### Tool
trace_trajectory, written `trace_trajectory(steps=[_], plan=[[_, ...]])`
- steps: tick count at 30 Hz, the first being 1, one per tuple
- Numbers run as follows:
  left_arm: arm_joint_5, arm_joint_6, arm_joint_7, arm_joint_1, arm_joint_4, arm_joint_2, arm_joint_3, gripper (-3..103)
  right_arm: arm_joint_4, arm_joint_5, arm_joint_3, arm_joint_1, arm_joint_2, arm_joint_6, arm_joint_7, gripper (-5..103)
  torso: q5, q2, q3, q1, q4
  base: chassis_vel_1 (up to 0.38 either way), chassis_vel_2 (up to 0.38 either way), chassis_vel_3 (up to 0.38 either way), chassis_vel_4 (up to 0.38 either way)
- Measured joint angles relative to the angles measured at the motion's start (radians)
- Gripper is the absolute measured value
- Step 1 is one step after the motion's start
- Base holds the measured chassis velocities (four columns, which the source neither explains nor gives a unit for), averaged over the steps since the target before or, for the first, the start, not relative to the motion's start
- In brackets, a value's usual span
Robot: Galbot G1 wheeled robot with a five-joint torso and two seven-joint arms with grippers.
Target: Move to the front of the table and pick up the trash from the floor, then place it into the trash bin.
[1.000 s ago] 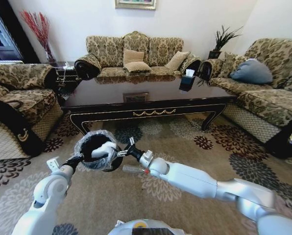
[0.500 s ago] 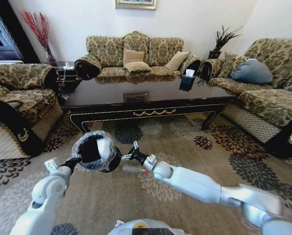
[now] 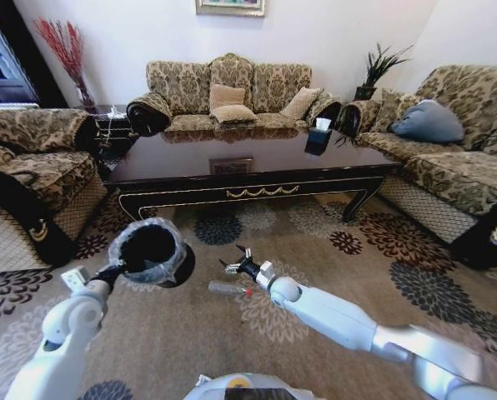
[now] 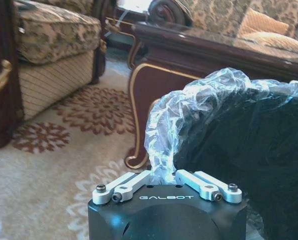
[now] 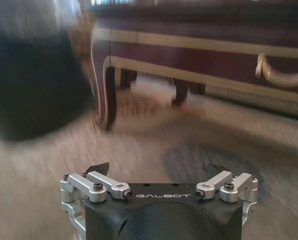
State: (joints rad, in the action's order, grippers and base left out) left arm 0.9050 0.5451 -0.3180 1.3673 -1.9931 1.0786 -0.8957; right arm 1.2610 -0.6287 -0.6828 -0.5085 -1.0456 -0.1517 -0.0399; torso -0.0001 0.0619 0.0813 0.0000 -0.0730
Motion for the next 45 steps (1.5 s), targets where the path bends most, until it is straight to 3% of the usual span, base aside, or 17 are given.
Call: trace_trajectory(steps=[7, 10, 15, 23, 28, 35, 38, 42, 44, 45], plan=[[0.003, 0.002, -0.004, 0.021, -0.024, -0.006, -0.011, 2, -0.25, 0.125, -0.092, 0.019, -0.109, -0.038, 0.145, 100, 0.0, 0.0, 0.0, 0.0, 0.0, 0.0, 0.0, 0.0, 0.0], [-0.001, 0.005, -0.011, 0.033, -0.045, -0.003, -0.008, 2, -0.36, 0.15, -0.137, 0.029, -0.175, -0.108, 0.297, 100, 0.0001, 0.0, 0.0, 0.0, 0.0, 0.0, 0.0, 0.0, 0.0], [-0.007, 0.007, -0.013, 0.042, -0.052, 0.006, -0.006, 2, -0.405, 0.161, -0.149, 0.033, -0.211, -0.116, 0.314, 100, 0.0, 0.0, 0.0, 0.0, 0.0001, 0.0, 0.0, 0.0, 0.0], [-0.012, 0.008, -0.013, 0.056, -0.071, 0.016, -0.003, 2, -0.508, 0.178, -0.142, 0.036, -0.261, -0.063, 0.209, 100, 0.0, 0.0, 0.0, 0.0, 0.0, 0.0, 0.0, 0.0, 0.0], [-0.013, 0.008, -0.015, 0.055, -0.073, 0.015, 0.001, 2, -0.532, 0.144, -0.132, 0.036, -0.267, -0.037, 0.206, 100, 0.0, 0.0, 0.0, 0.0, 0.0, 0.0, 0.0, 0.0, 0.0], [-0.013, 0.01, -0.016, 0.053, -0.075, 0.015, 0.009, 2, -0.604, 0.171, -0.122, 0.03, -0.286, -0.033, 0.227, 102, 0.0001, 0.0, 0.0, 0.0, 0.0, 0.0, 0.0, 0.0, 0.0], [-0.013, 0.01, -0.017, 0.053, -0.075, 0.014, 0.011, 2, -0.641, 0.202, -0.111, 0.027, -0.294, -0.05, 0.277, 93, 0.0002, 0.0, 0.0, 0.0, 0.0, 0.0, 0.0, 0.0, 0.0], [-0.015, 0.01, -0.017, 0.051, -0.067, 0.013, 0.016, 2, -0.68, 0.251, -0.086, 0.025, -0.3, -0.082, 0.327, 72, 0.0002, 0.0, 0.0, 0.0, 0.0, 0.0, 0.0, 0.0, 0.0], [-0.016, 0.01, -0.017, 0.05, -0.065, 0.013, 0.018, 2, -0.68, 0.255, -0.083, 0.025, -0.298, -0.084, 0.328, 72, 0.0002, 0.0, 0.0, 0.0, 0.0001, 0.0, 0.0, 0.0, 0.0], [-0.018, 0.01, -0.017, 0.049, -0.064, 0.013, 0.02, 2, -0.68, 0.257, -0.079, 0.026, -0.296, -0.084, 0.327, 66, 0.0003, 0.0, 0.0, 0.0, 0.0001, 0.0, 0.0, 0.0, 0.0]])
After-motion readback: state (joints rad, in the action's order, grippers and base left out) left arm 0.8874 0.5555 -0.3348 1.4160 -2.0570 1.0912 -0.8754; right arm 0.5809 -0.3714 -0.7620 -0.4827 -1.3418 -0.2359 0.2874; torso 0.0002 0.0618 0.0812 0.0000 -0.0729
